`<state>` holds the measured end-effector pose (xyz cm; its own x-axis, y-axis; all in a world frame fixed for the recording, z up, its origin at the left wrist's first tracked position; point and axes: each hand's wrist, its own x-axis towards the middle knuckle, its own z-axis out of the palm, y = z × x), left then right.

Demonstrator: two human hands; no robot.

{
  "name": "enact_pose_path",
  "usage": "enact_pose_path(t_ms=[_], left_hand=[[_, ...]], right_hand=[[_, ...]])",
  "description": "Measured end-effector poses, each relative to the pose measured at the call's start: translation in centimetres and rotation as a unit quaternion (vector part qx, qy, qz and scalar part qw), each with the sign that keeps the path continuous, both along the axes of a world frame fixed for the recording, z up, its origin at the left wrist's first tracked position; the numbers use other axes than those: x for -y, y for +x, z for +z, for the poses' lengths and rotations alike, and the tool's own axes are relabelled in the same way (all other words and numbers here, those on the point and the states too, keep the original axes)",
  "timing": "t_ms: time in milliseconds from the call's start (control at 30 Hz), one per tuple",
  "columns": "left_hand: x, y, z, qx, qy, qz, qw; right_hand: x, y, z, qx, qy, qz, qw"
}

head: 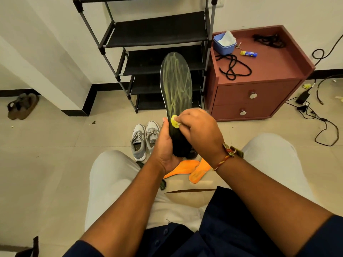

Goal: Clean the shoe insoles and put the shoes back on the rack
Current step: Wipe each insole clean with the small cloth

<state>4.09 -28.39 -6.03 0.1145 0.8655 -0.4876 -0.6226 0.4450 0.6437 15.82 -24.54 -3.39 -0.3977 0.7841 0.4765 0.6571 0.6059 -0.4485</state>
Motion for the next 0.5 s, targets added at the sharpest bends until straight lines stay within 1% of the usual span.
enact_pose_path(t_ms=[133,233,367,433,500], left_hand=[[0.0,0.5,-0.5,-0.02,0.009,-0.008,1.0],[0.2,0.5,-0.9,-0.031,0.007,-0.026,0.999],[0.2,0.2,-1.2,-0.023,0.008,-0.019,1.0],[0.0,-0.1,-0.9,-0.009,0.011,-0.01,1.0],[-0.2,-0.7,-0.4,0.007,0.014,0.013,1.0]], right_hand=[[-1.3,1.0,0.0,-0.016,0.01,-0.062,0.998],[-2.2,1.7,0.0,-0.058,-0.022,-0.093,0.994],[-1.3,1.1,0.1,-0.095,-0.06,-0.06,0.992],[-0.5,0.4,0.0,-0.087,-0.071,-0.034,0.993],[0.7,-0.4,-0.4,-0.059,-0.085,-0.001,0.995]])
